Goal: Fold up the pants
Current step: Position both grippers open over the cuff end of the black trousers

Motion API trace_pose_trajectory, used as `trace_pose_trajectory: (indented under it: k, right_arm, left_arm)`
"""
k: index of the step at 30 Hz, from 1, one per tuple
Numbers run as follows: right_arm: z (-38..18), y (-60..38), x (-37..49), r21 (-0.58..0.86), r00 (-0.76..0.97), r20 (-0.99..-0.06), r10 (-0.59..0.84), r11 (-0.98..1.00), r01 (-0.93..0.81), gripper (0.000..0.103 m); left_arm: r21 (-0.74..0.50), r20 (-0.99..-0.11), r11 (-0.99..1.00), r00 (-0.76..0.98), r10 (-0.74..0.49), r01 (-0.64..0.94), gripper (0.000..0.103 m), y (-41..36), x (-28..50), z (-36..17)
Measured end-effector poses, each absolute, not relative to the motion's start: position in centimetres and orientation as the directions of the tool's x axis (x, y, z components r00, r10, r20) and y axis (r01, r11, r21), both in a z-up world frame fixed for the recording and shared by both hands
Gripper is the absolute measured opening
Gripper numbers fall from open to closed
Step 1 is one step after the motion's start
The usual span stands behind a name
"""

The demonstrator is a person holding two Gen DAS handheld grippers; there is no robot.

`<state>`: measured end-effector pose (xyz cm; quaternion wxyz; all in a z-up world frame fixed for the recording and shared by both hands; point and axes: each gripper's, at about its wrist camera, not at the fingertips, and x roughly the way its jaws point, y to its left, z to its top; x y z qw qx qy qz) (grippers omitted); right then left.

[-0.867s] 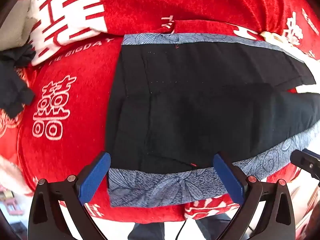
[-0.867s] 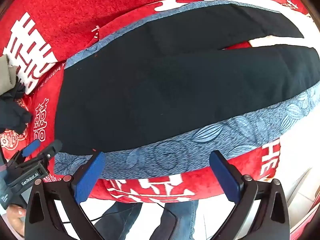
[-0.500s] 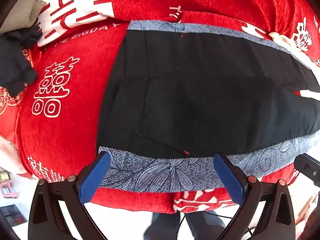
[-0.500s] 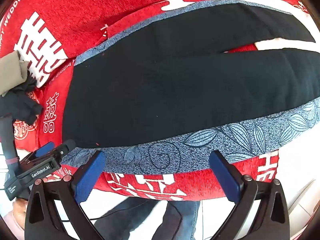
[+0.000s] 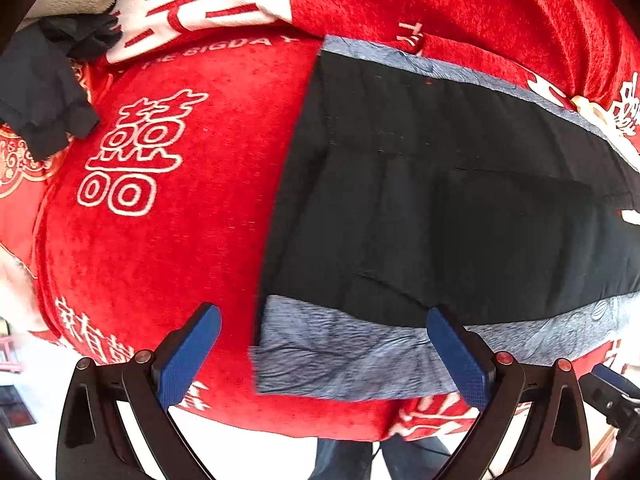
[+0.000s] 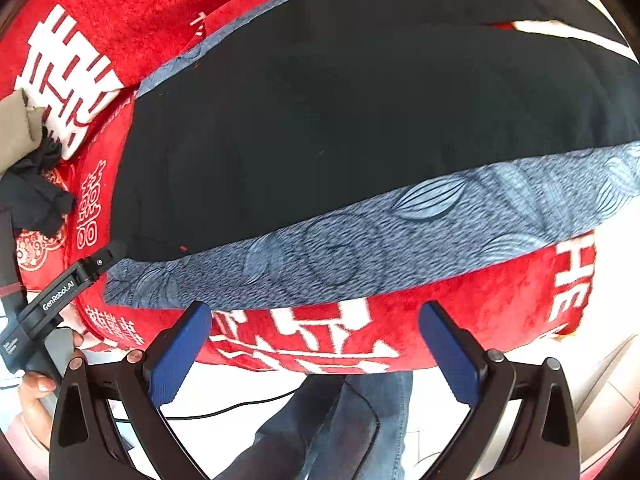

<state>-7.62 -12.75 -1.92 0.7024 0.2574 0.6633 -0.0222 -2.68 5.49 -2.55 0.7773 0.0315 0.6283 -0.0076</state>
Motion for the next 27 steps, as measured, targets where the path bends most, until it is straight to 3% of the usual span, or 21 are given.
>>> trace_pose_trajectory:
  k: [12, 27]
  right_arm:
    - [-3.0, -9.6, -7.4, 0.349, 0.102, -0.937, 0.335, 0.864, 0.363, 0.103]
    - [-4.4, -12.4, -7.5, 0.348, 0.105, -0.937, 0.333, 0.868, 0.355, 0.103]
  left_arm:
    - [0.046, -0.984, 0.997, 0.176, 0.033, 0.068, 0.103, 6.3, -3.8, -2.8]
    - [0.048, -0.987, 0.996, 0.156, 0.036, 0.071, 0.103, 4.8, -4.3, -3.0]
